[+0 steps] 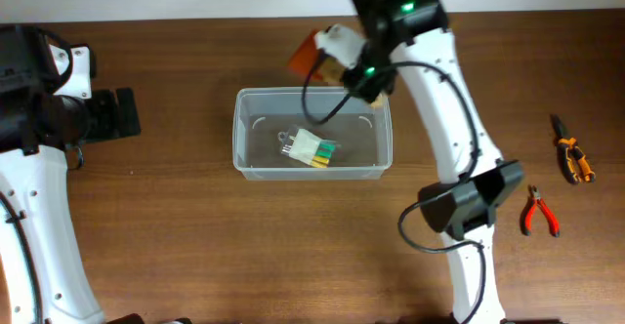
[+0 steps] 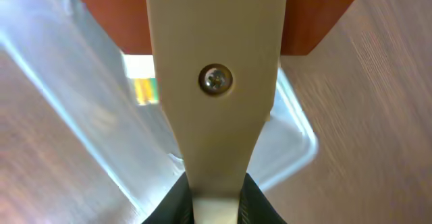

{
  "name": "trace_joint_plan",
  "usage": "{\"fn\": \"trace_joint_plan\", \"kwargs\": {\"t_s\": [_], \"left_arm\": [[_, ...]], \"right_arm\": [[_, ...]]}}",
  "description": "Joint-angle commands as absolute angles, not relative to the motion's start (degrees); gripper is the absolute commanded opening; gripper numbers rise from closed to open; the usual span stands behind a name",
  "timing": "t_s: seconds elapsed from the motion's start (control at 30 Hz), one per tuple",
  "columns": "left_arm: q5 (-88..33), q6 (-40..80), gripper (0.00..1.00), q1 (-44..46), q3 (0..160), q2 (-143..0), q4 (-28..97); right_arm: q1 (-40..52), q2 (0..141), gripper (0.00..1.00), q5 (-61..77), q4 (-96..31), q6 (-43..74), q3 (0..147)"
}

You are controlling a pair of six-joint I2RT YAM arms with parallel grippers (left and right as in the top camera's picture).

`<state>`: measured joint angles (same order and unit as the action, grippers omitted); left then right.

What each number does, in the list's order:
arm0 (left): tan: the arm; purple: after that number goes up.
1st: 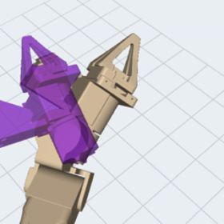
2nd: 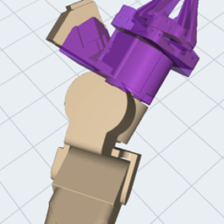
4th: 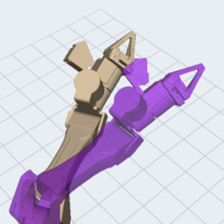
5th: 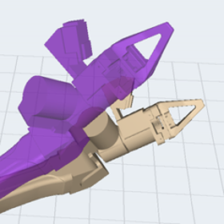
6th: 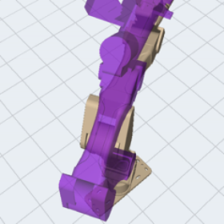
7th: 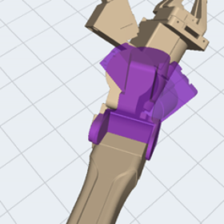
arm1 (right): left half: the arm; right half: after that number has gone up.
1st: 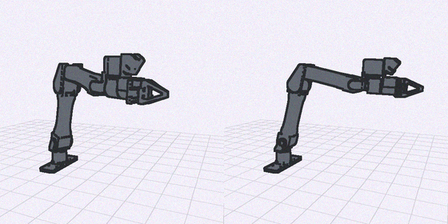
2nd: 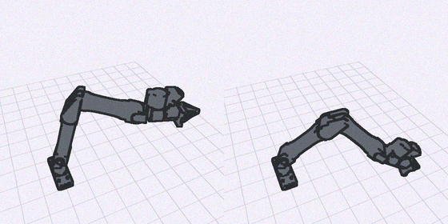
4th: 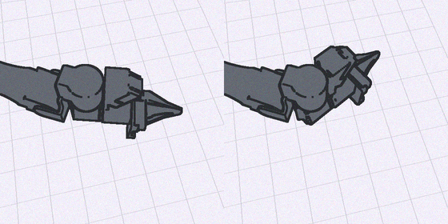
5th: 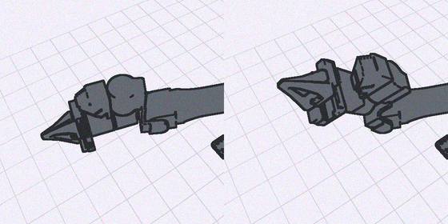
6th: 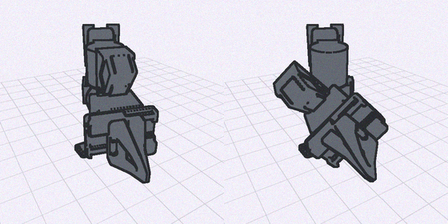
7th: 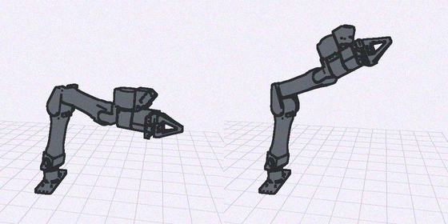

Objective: Pack container
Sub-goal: 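Carry the orange scraper over and lower it into the container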

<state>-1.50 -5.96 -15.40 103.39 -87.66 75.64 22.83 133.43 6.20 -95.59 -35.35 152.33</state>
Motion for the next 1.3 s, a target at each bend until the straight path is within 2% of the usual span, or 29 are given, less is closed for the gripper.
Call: {"fn": "trace_joint_plan", "kwargs": {"t_s": [0.0, 0.47, 0.63, 0.67, 0.87, 0.9, 1.03, 1.1, 1.27], "left_arm": [[-1.52, -5.23, 0.99, -15.66, 104.29, -87.81, 75.72], [-0.86, -5.28, 0.99, -15.66, 104.29, -87.81, 75.61], [-0.03, -5.26, 0.99, -15.66, 104.29, -87.81, 75.68], [-0.03, -5.23, 0.99, -15.66, 104.29, -87.81, 75.68], [-0.03, -5.23, 0.99, -15.66, 104.29, -87.81, 75.72], [-0.03, -5.23, 0.99, -15.66, 104.29, -87.81, 75.75], [-0.03, -5.23, 0.99, -15.66, 104.29, -87.81, 75.72], [-0.03, -5.23, 0.99, -15.66, 104.29, -87.81, 75.72], [-0.08, -5.21, 0.99, -15.66, 104.29, -87.81, 75.72]], "right_arm": [[24.93, 131.61, 0.18, 7.38, -94.74, -39.27, 150.39], [25.82, 131.61, 0.18, 8.67, -83.83, -41.76, 126.98], [25.80, 131.61, 0.19, 8.64, -80.97, -41.74, 122.34], [25.76, 131.61, 0.22, 8.67, -80.29, -41.74, 121.71], [25.76, 131.63, 0.25, 8.62, -77.89, -41.54, 119.35], [25.76, 131.63, 0.26, 8.62, -77.91, -41.52, 119.35], [25.76, 131.61, 0.45, 8.58, -77.65, -39.64, 120.09], [25.74, 131.59, 0.58, 8.40, -77.76, -37.54, 121.51], [25.43, 131.50, 0.79, 7.81, -83.79, -36.10, 132.14]]}}
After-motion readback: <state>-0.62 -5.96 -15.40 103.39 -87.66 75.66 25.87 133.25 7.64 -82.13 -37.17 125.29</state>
